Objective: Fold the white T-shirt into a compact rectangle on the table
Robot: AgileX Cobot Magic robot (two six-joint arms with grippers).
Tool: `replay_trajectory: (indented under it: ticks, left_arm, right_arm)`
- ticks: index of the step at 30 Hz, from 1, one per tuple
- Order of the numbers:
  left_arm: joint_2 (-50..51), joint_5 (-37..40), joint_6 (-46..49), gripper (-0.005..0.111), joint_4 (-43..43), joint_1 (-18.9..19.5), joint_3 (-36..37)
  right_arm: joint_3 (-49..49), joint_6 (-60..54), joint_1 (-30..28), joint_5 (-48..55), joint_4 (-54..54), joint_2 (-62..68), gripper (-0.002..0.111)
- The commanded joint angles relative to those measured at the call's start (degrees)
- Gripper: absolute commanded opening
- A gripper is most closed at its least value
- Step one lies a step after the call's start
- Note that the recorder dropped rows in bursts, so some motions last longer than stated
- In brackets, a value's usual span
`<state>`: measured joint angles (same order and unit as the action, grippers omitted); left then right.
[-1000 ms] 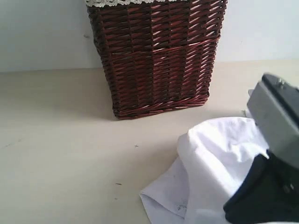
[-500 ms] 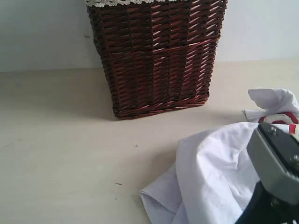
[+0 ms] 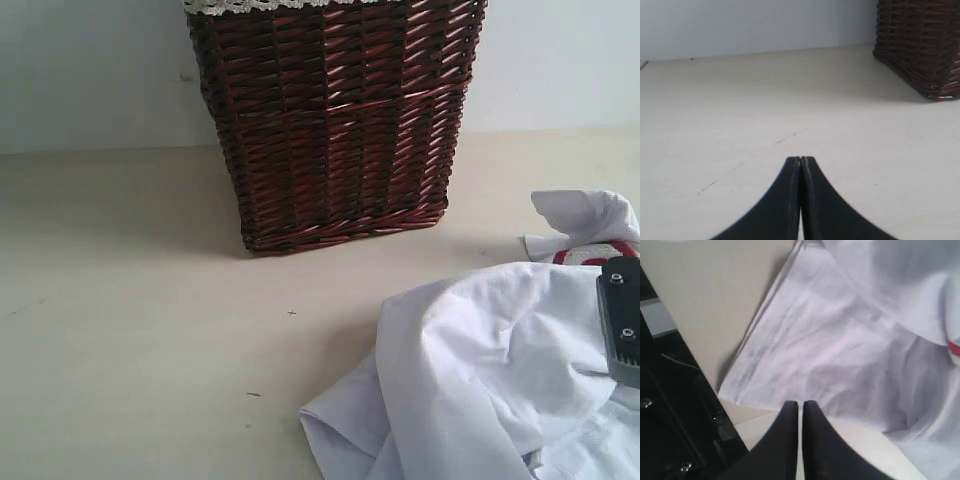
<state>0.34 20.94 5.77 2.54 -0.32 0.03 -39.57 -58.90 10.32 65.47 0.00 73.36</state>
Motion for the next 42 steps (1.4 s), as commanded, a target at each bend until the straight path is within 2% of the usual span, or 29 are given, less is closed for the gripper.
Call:
replay_trajectory:
  ticks: [1, 13, 23, 26, 28, 29, 32, 34, 35, 38, 42]
  left_arm:
    - [-0.34, -0.38, -0.01, 0.000, 0.02, -0.36, -0.03]
    - [-0.34, -0.38, -0.01, 0.000, 0.02, -0.36, -0.03]
    - [-0.34, -0.38, -0.01, 0.000, 0.02, -0.36, -0.03]
    - [-0.34, -0.38, -0.01, 0.000, 0.02, -0.36, -0.03]
    - [-0.34, -0.38, -0.01, 0.000, 0.02, -0.36, -0.03]
    - [-0.34, -0.38, -0.01, 0.000, 0.02, -0.36, -0.03]
    - [-0.34, -0.38, -0.01, 0.000, 0.02, -0.36, -0.03]
    - [-0.34, -0.38, -0.01, 0.000, 0.02, -0.36, -0.03]
    - [-0.34, -0.38, -0.01, 0.000, 0.02, -0.36, -0.03]
    - [-0.34, -0.38, -0.01, 0.000, 0.02, -0.36, -0.03]
    - [-0.34, -0.38, -0.01, 0.000, 0.02, -0.36, -0.03]
  right_arm:
    - [2.16, -1.02, -3.72, -6.15, -0.31, 7.53, 0.000]
    - [3.17, -1.43, -13.31, -17.86, -8.47, 22.92, 0.000]
    - [7.69, -1.10, -21.22, -11.85, -23.24, 25.78, 0.000]
    - [8.88, 6.75, -25.84, -5.48, -34.28, 25.68, 0.000]
    - [8.88, 11.96, -27.02, -7.36, -39.53, 23.84, 0.000]
    - [8.72, 13.15, -27.16, -8.86, -39.29, 22.59, 0.000]
    - [8.64, 12.52, -27.16, -22.73, -30.62, 15.44, 0.000]
    - [8.64, 9.90, -27.16, -32.29, -21.22, 12.48, 0.000]
    - [8.64, 3.73, -27.16, -36.99, -12.75, 12.18, 0.000]
    - [8.64, -8.88, -27.16, -38.10, 4.10, 16.66, 0.000]
    - [8.64, -6.07, -27.16, -34.72, 0.35, 23.99, 0.000]
